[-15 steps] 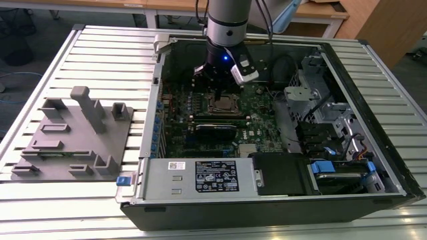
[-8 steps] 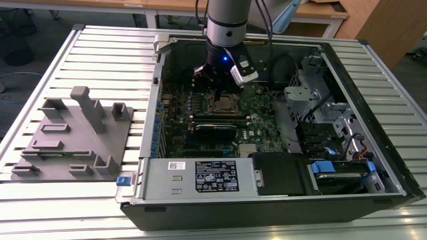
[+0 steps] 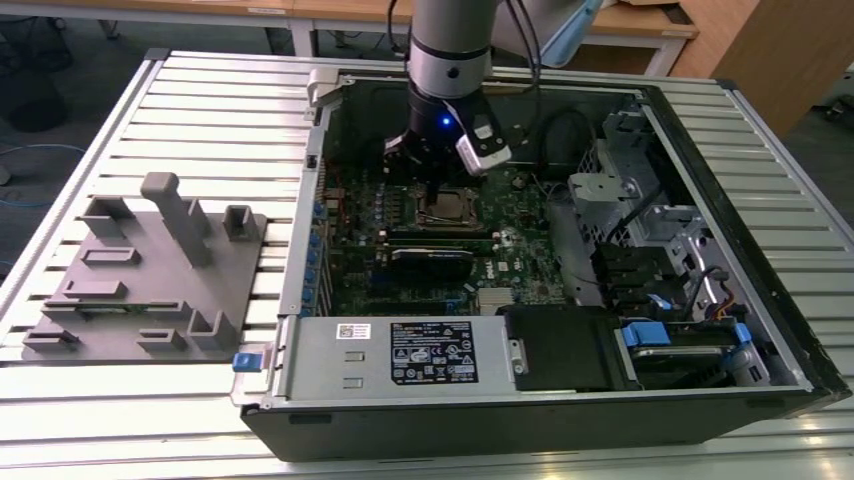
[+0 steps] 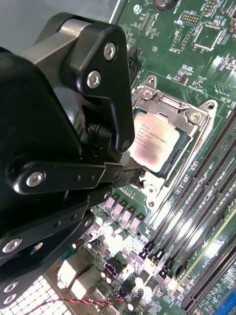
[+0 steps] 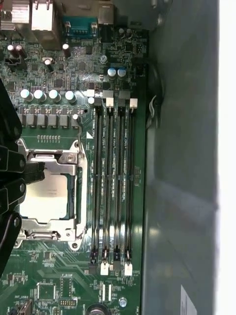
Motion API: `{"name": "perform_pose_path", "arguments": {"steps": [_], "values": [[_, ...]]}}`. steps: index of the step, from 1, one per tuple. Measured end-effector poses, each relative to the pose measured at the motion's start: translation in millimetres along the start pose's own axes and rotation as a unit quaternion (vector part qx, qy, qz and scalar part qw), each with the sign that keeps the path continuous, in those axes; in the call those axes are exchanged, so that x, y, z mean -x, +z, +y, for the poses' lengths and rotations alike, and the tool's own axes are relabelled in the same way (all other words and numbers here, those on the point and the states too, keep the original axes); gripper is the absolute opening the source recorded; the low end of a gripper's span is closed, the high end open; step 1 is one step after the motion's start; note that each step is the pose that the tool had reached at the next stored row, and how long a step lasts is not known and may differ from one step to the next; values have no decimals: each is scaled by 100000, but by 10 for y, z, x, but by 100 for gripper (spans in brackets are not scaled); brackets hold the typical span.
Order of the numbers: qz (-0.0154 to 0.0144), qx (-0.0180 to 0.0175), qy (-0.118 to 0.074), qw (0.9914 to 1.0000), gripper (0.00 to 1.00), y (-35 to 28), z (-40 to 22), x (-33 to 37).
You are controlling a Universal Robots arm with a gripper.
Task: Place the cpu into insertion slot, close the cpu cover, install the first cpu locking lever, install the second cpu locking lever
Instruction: 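Close the cpu cover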
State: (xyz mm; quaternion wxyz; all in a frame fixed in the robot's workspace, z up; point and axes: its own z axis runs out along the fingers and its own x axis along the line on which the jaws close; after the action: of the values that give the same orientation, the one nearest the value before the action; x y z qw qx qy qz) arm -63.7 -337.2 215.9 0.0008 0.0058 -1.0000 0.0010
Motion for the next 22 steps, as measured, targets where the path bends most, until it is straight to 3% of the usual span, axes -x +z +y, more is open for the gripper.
{"name": "perform_pose_path", "arguments": {"steps": [22], "values": [[9, 137, 387, 99999, 11, 141, 7, -61]]}}
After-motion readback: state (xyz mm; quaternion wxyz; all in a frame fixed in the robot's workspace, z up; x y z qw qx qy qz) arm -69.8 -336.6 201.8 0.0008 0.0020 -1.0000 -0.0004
